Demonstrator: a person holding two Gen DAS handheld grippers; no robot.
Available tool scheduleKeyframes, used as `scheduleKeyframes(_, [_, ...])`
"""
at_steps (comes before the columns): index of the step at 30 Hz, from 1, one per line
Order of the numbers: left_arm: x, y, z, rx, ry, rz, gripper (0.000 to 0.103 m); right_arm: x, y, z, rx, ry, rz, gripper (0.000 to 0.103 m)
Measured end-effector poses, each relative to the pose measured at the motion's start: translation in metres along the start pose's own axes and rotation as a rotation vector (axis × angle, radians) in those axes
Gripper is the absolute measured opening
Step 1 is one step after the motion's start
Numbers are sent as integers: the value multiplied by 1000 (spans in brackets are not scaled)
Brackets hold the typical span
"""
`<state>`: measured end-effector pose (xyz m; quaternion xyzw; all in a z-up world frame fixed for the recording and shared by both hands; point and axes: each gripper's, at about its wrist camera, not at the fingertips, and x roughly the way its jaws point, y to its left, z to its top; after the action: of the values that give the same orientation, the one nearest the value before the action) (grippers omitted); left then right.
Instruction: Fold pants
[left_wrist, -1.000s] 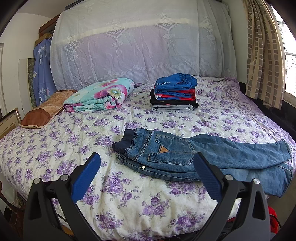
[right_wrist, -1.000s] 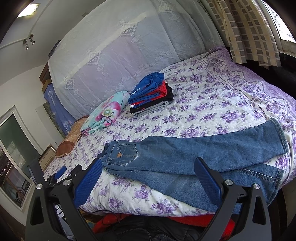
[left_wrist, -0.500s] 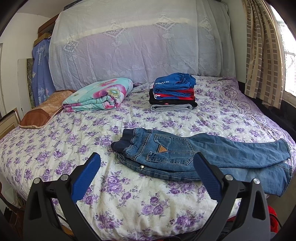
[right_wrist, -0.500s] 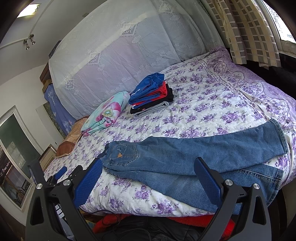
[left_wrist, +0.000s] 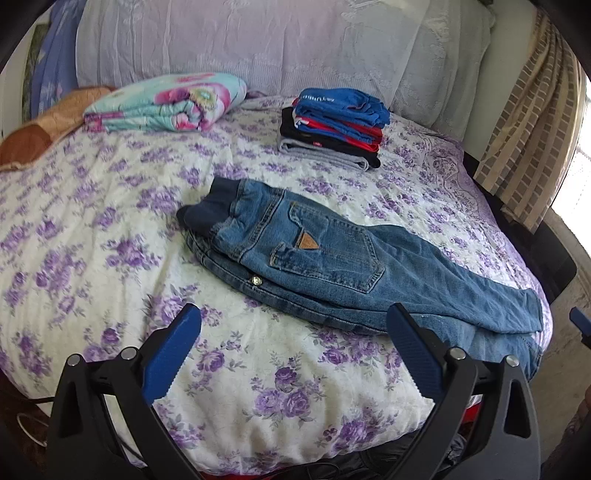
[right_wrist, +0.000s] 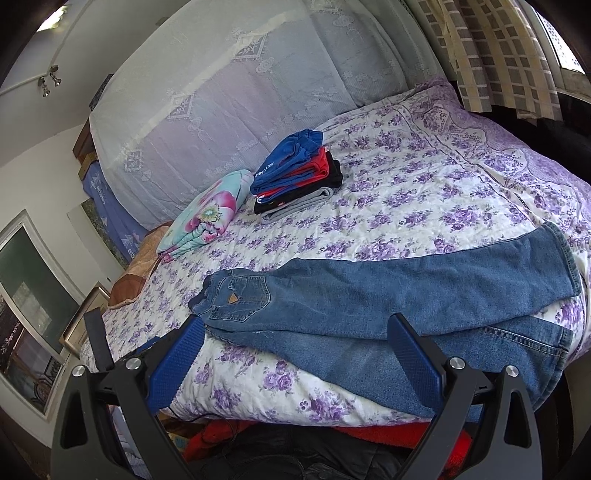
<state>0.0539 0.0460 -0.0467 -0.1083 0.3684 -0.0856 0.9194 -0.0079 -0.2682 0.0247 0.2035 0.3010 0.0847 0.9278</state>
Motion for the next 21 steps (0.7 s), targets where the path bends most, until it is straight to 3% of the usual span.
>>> scheduleKeyframes(8, [69, 28, 19, -162, 133, -72, 98, 11, -21, 4, 54, 23, -19, 99])
scheduleKeyframes(10, [89, 41, 21, -240, 191, -59, 98, 13, -25, 5, 66, 30, -23, 99])
scheduleKeyframes(12, [102, 56, 19, -336, 226, -109, 98, 15, -27, 5, 69, 33, -28, 99])
scheduleKeyframes(16, [102, 68, 22, -417, 207, -159, 98, 22, -33, 5, 79, 44, -31, 99])
scheduleKeyframes(21, [116, 70, 36, -471, 198, -162, 98, 35, -48, 2, 148, 79, 4, 99])
